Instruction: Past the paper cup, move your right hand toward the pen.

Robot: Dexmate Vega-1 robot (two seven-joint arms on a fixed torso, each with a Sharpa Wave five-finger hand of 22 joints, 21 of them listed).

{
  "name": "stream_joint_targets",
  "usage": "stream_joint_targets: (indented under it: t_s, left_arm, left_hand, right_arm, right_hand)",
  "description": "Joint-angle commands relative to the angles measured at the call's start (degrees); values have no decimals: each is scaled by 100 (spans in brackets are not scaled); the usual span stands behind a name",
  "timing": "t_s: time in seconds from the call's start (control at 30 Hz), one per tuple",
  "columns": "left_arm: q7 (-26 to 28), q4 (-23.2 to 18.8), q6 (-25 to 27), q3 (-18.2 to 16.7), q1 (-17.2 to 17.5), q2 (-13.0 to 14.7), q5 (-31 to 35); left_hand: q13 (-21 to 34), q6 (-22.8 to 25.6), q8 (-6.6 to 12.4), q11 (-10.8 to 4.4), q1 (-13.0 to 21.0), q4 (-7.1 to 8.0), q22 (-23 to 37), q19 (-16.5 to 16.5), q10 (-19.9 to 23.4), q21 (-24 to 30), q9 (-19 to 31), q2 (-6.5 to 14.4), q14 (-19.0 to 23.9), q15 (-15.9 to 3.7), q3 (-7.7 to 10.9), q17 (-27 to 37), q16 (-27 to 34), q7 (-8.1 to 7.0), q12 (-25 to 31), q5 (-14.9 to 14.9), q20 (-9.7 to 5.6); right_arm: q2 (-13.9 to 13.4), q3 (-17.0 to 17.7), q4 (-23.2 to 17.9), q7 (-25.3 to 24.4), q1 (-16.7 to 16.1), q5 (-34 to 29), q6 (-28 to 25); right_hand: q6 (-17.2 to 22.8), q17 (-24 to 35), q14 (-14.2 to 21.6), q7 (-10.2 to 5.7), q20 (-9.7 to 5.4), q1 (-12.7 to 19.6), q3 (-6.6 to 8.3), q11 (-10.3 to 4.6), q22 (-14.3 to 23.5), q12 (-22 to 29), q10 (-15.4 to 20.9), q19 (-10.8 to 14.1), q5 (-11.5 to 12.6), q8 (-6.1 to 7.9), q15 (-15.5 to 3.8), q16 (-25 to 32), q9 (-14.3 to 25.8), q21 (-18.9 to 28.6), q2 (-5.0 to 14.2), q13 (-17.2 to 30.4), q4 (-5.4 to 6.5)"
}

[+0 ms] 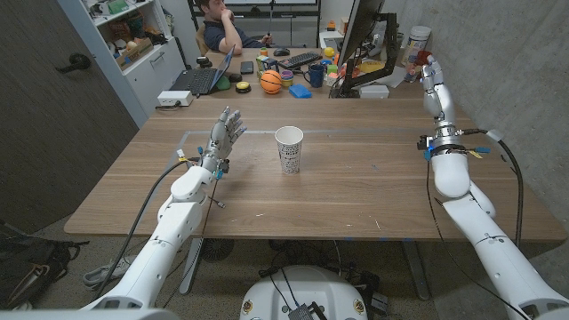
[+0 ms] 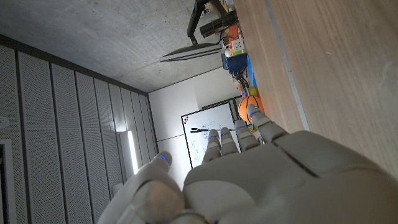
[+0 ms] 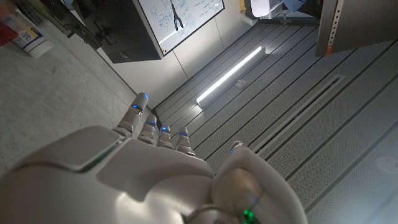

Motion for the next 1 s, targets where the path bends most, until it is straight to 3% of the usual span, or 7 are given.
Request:
stream_joint_targets:
  t_s: [0.03, 0.3, 0.47, 0.7, 1.0]
  left_arm:
    - [-105, 110, 46, -20, -121, -58, 84]
    - [-159, 183, 89, 0, -202, -82, 115]
    - [-180, 221, 104, 6, -237, -98, 125]
    - [-180, 245, 113, 10, -258, -114, 148]
    - [-172, 254, 138, 1, -263, -127, 166]
  left_hand:
    - [11, -10, 27, -57, 4, -11, 22, 74, 4, -2, 23, 253, -5, -62, -17, 23, 19, -2, 26, 34, 2]
    - [11, -11, 27, -63, 5, -12, 22, 75, 3, -9, 23, 255, -5, -67, -24, 23, 19, -6, 26, 37, 6]
    - [11, -15, 25, -74, 5, -12, 22, 78, -2, -12, 23, 256, -6, -66, -28, 23, 18, -4, 24, 39, 6]
    - [11, -11, 27, -59, 6, -11, 23, 76, 4, -18, 23, 258, -7, -66, -33, 22, 17, -1, 26, 41, 8]
    - [11, -11, 27, -71, 6, -11, 23, 78, 0, -25, 23, 261, -8, -65, -40, 22, 16, 5, 24, 43, 9]
  right_arm:
    - [2, 251, -328, -1246, -319, -1373, -340]
    - [-33, 260, -440, -1875, -476, -1840, -597]
    - [-74, 214, -579, -2301, -579, -2240, -947]
    - [-221, 129, -874, -2557, -769, -2641, -1588]
    - [-406, 1, -1227, -2842, -1063, -3031, -2393]
  right_hand:
    - [102, 15, -677, -54, 125, 76, 5, -64, 12, 6, 66, -1273, 49, 32, 45, 11, 17, -35, 7, 6, -53]
    - [179, 12, -574, -125, 198, 144, 13, -103, 9, 5, 146, -1297, 68, 20, 41, 5, 17, -99, -19, 3, -94]
    - [166, 13, -647, -210, 222, 247, 21, -248, 10, -63, 71, -1432, 89, -40, 40, -87, 16, -224, -65, 1, -161]
    - [137, 16, -717, -318, 291, 324, 19, -338, 14, -113, -2, -1577, 96, -94, 74, -169, 18, -344, -106, 1, -213]
    - [-112, 32, -1012, -399, 345, 515, -7, -425, 19, -238, -491, -1808, 83, -235, 91, -392, 29, -588, -232, 12, -362]
